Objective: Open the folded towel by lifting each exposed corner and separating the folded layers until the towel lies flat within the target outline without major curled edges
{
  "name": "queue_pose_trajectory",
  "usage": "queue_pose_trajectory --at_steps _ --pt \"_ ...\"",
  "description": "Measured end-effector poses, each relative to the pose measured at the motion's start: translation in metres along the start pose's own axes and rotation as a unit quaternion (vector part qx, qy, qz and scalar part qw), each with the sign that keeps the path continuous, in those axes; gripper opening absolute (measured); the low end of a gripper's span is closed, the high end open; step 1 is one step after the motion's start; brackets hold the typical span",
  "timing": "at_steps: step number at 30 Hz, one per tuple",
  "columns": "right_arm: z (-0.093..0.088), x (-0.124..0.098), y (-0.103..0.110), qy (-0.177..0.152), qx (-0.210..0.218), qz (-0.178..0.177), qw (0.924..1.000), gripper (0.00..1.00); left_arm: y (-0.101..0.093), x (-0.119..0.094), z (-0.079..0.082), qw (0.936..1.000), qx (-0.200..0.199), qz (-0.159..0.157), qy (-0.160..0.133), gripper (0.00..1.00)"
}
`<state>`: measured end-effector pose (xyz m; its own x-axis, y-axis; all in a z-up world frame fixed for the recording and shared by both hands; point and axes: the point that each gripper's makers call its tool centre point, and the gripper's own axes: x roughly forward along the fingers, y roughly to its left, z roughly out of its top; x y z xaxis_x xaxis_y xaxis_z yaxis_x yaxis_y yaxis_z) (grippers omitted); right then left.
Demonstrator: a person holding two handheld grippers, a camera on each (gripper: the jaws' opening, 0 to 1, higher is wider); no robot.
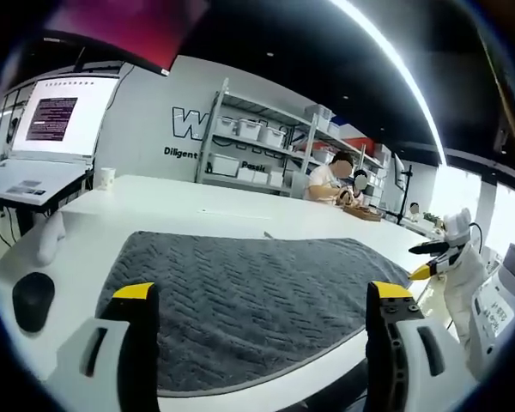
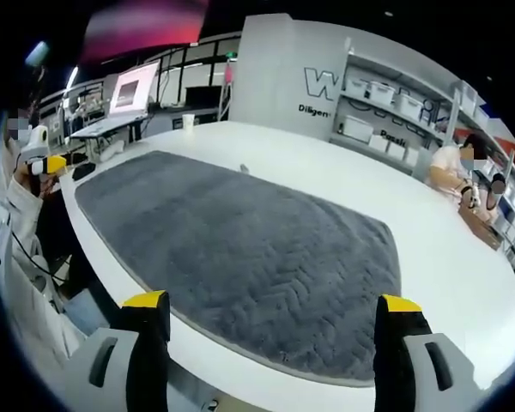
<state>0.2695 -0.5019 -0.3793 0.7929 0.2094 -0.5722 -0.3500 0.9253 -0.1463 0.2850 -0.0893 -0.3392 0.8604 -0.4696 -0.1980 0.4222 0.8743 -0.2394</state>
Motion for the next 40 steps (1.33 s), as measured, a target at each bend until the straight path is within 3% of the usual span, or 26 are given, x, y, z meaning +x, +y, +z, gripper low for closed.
queue_pose_trajectory --at_steps 22,40 --pt "-0.002 -0.002 -0.008 0.003 0.005 -0.002 1.0 0.99 0.001 0.002 0.002 1.0 0.001 0.001 0.0 0.99" --pt "-0.009 -0.011 -0.003 0.0 0.004 0.001 1.0 0.98 -0.018 0.007 0.0 0.9996 0.002 -0.029 0.005 0.99"
